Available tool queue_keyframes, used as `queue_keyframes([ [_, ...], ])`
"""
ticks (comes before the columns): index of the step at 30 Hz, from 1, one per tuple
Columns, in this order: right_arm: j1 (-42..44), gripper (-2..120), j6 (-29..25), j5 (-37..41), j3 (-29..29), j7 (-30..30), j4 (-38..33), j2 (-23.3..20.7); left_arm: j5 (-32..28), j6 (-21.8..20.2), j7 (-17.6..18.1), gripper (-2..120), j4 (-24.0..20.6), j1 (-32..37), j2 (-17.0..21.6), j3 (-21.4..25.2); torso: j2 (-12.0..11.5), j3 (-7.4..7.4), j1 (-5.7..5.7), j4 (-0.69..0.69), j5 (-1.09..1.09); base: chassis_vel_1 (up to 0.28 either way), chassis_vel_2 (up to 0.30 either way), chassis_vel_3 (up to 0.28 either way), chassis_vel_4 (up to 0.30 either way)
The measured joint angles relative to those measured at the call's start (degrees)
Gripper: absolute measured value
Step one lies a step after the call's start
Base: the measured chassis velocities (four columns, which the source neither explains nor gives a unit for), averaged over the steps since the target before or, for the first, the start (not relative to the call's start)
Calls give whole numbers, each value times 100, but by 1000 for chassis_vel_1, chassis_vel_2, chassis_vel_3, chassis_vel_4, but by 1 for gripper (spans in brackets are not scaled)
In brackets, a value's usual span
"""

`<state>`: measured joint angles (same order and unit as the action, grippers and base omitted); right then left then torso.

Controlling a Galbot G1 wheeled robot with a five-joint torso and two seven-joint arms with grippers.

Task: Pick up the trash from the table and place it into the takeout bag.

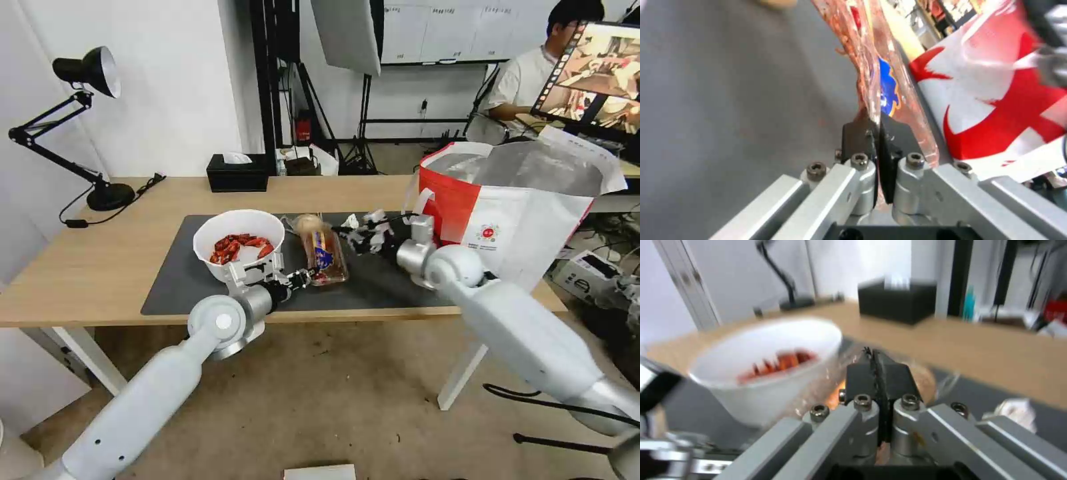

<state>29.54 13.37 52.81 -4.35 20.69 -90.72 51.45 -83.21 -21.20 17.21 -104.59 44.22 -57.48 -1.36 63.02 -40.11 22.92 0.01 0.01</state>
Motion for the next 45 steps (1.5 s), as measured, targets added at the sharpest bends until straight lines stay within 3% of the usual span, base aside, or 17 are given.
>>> queue_keyframes([
  [7, 1464, 0, -331, 159, 1235, -568, -1376, -515, 579, 220, -220, 0, -300, -172, 87, 169, 0, 1, -1, -1, 0, 0, 0, 0, 0],
  [11, 2393, 14, -421, 125, 1938, -742, -2048, -574, 745, 294, -349, 0, -320, -458, 186, 190, 1, 1, -1, -3, -1, 0, 0, 0, 0],
  [18, 3672, 39, -620, -349, 2717, -848, -2715, -273, 1025, 541, -484, 0, -353, -988, 392, 146, 1, 1, -2, 3, -2, 0, 0, 0, 0],
  [23, 4522, 55, -1053, -1178, 3081, -957, -2902, 116, 1176, 775, -541, 0, -102, -1620, 295, -329, 1, 1, -1, -1, 1, 0, 0, 0, 0],
  [25, 5128, 67, -1484, -1794, 3231, -1245, -3078, 472, 1236, 981, -544, 0, 223, -2257, 41, -842, 1, 1, -1, -2, 1, 0, 0, 0, 0],
  [30, 5811, 82, -1811, -2246, 3355, -1454, -3215, 822, 1315, 1072, -547, 0, 612, -2779, -433, -1223, 1, 0, -1, 0, -1, 0, 0, 0, 0],
  [33, 6294, 96, -2047, -2646, 3417, -1518, -3224, 1111, 1348, 1092, -557, 0, 1085, -3263, -933, -1538, 1, 0, -1, -4, 1, 0, 0, 0, 0],
  [42, 6746, 100, -2241, -3086, 3424, -1586, -3127, 1525, 1760, 1152, -763, 0, 2040, -3957, -1932, -2003, 1, 0, 0, -2, 1, 0, 0, 0, 0],
  [45, 6870, 100, -2307, -3219, 3439, -1585, -3033, 1622, 2295, 1178, -840, 0, 2486, -4201, -2371, -2219, 1, 0, 0, -2, 0, 0, 0, 0, 0],
])
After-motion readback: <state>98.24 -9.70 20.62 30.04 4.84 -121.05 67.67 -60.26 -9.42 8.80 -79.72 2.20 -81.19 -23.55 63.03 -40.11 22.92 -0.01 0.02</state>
